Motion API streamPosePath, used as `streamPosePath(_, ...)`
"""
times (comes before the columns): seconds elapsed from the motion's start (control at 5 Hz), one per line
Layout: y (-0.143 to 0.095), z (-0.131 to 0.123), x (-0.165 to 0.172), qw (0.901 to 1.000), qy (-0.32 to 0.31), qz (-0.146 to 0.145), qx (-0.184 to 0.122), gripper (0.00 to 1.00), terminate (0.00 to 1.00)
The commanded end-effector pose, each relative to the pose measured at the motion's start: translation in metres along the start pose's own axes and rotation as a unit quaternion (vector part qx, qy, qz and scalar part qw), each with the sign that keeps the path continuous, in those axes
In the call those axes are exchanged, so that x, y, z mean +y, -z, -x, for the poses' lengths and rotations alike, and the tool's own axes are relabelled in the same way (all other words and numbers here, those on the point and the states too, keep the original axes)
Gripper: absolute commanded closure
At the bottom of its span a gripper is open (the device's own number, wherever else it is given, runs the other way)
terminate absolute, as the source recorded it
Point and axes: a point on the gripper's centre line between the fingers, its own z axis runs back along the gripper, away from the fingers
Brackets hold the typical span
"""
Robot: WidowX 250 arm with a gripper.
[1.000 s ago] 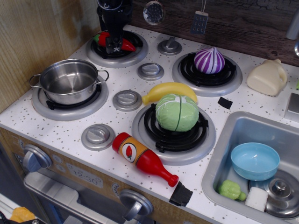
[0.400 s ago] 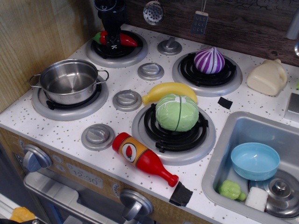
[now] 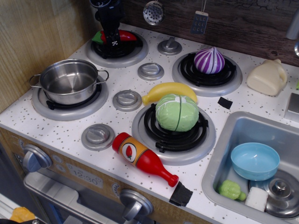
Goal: Put pepper in pan
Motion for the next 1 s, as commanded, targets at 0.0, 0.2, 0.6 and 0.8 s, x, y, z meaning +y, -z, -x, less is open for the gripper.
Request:
streamPosePath(0.0, -0.054, -0.008, -0.001, 0.9990, -0.019, -0.029, 0.029, 1.00, 0.00)
streamPosePath(0.2, -0.071, 0.000, -0.008, 0.9975, -0.024, -0.031, 0.059, 1.00, 0.00)
streamPosePath(0.6, -0.117, 0.018, -0.033, 0.9905, -0.069, -0.045, 0.111, 1.00, 0.00)
streamPosePath(0.8, -0.129, 0.029, -0.052, 0.9877, -0.110, -0.018, 0.110, 1.00, 0.00)
